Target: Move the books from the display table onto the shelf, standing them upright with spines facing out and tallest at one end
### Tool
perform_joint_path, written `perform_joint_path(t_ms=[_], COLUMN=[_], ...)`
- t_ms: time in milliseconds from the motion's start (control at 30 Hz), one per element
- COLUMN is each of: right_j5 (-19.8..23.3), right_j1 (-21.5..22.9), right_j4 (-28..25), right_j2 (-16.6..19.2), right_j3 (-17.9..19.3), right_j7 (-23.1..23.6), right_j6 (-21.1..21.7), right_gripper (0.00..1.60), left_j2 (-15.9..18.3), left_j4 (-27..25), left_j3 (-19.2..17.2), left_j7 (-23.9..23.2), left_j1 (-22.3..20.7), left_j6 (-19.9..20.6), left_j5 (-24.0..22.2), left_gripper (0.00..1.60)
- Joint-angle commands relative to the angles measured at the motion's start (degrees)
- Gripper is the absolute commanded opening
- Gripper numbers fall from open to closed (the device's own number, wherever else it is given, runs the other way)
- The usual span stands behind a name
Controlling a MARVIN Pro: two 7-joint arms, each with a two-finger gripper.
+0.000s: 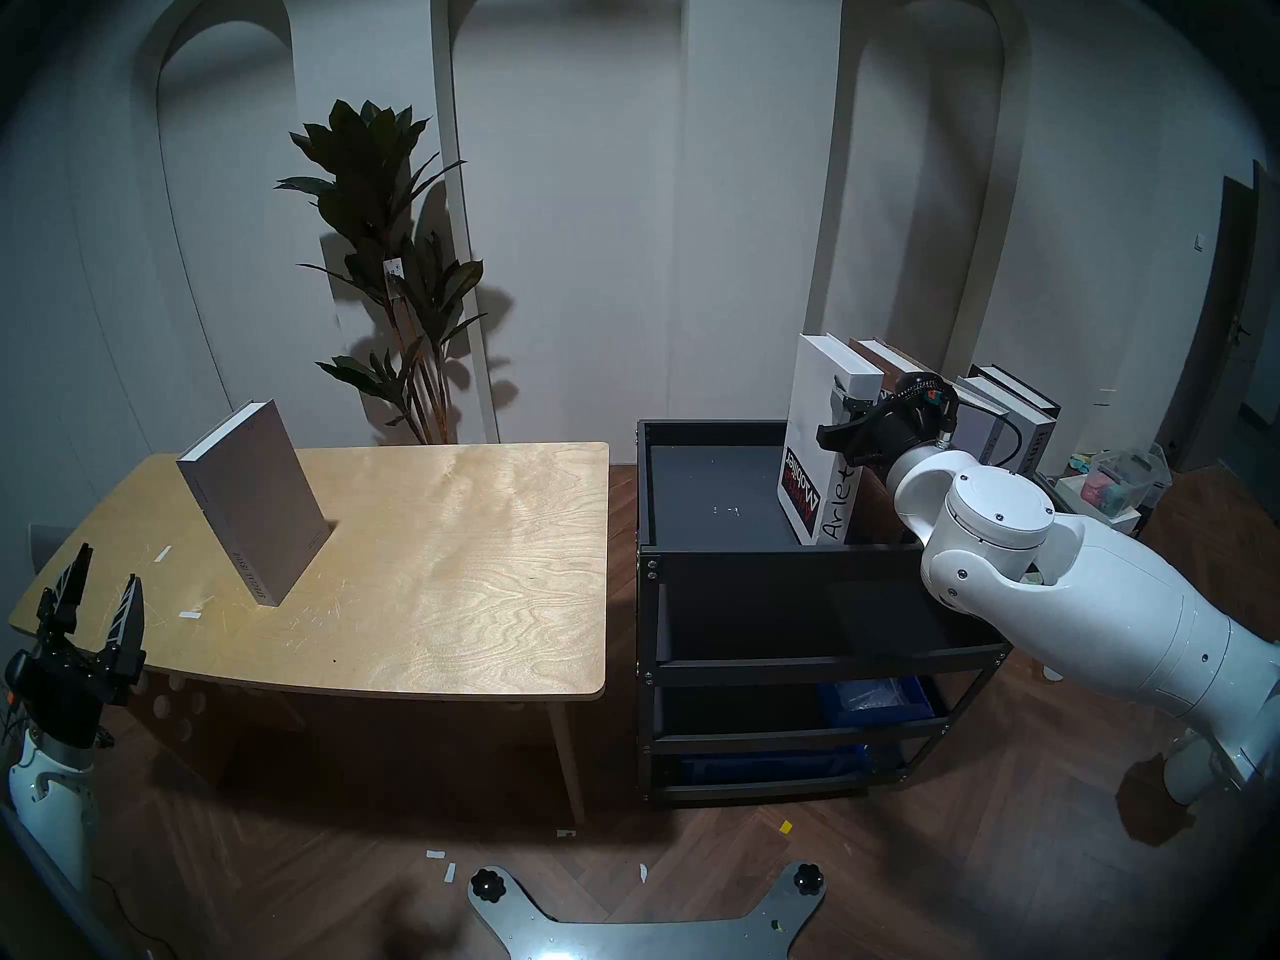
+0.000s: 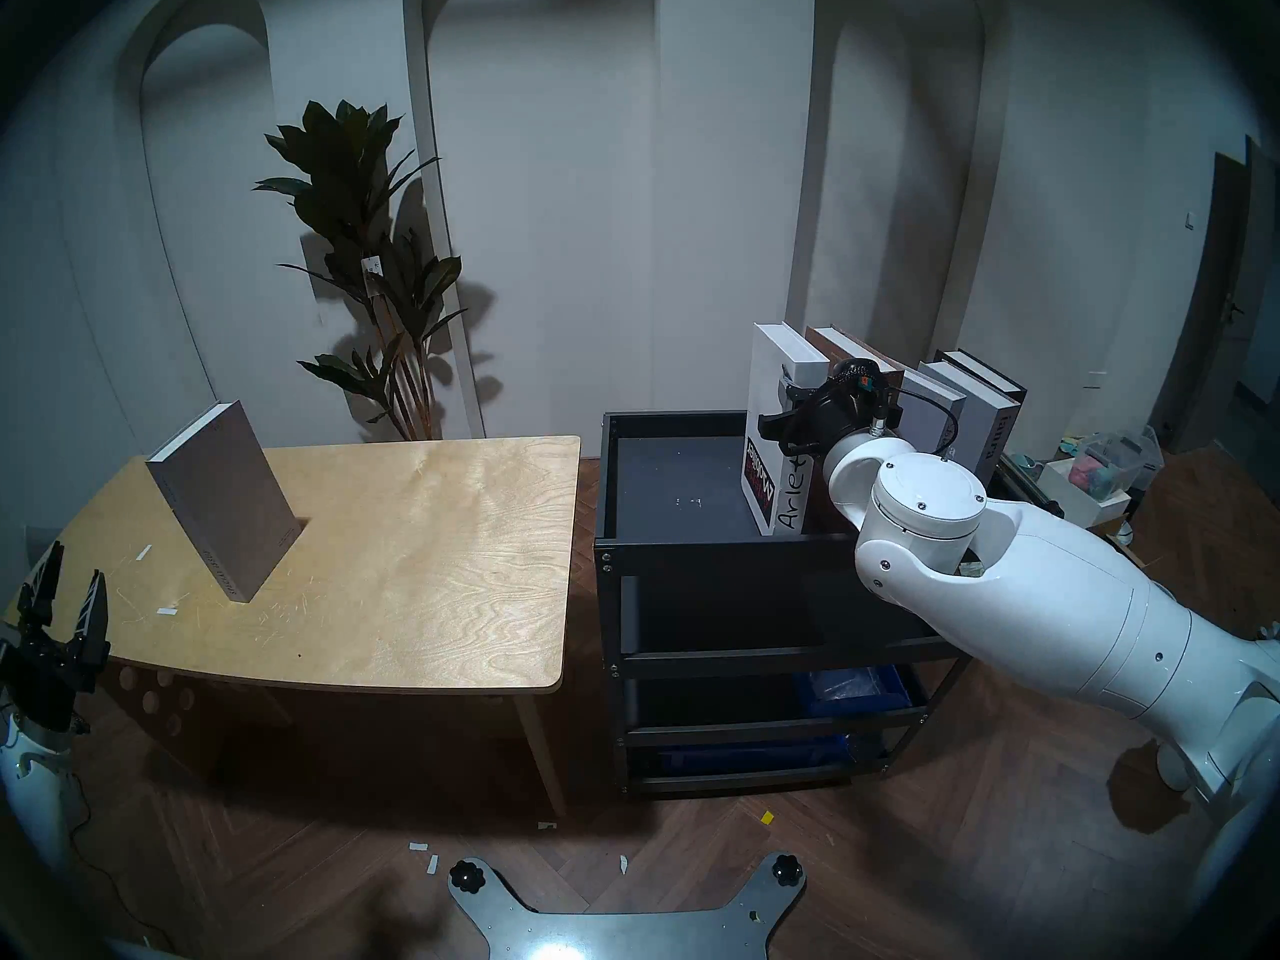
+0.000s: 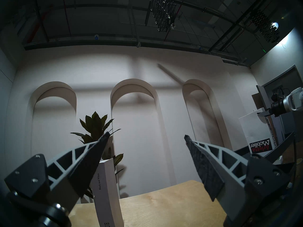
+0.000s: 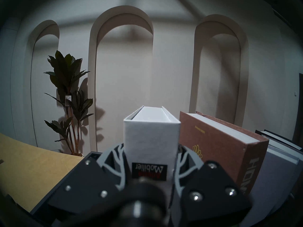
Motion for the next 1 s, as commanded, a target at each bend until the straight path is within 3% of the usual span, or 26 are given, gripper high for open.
perform_joint_path(t_ms=[0, 267, 300, 367, 533, 967], right_j5=[-0.61, -0.44, -0.45, -0.51, -0.48, -0.34], right_j1=[0.63, -0.40, -0.45, -0.50, -0.77, -1.28], right_j4=[-0.51, -1.28, -1.37, -1.50, -2.15, -3.44], right_j2=[0.27, 1.39, 1.49, 1.55, 2.15, 3.44], right_j3=[0.86, 0.67, 0.66, 0.63, 0.57, 0.54], right_j7=[-0.12, -0.71, -0.80, -1.18, -1.91, -3.24], right_j6=[-1.14, -2.01, -2.06, -2.03, -2.37, -3.44], right_gripper=[0.00, 0.00, 0.23, 0.27, 0.55, 0.76], left_j2=[0.51, 0.51, 0.51, 0.51, 0.52, 0.52], left_j4=[-0.57, -0.58, -0.58, -0.58, -0.58, -0.58], left_j3=[-0.69, -0.69, -0.69, -0.69, -0.69, -0.69], left_j7=[0.09, 0.10, 0.10, 0.10, 0.10, 0.11], left_j1=[-0.15, -0.14, -0.14, -0.14, -0.14, -0.14], left_j6=[-0.07, -0.07, -0.07, -0.07, -0.07, -0.08], left_j5=[-0.04, -0.04, -0.04, -0.04, -0.04, -0.05], left_gripper=[1.60, 1.60, 1.60, 1.60, 1.60, 1.60])
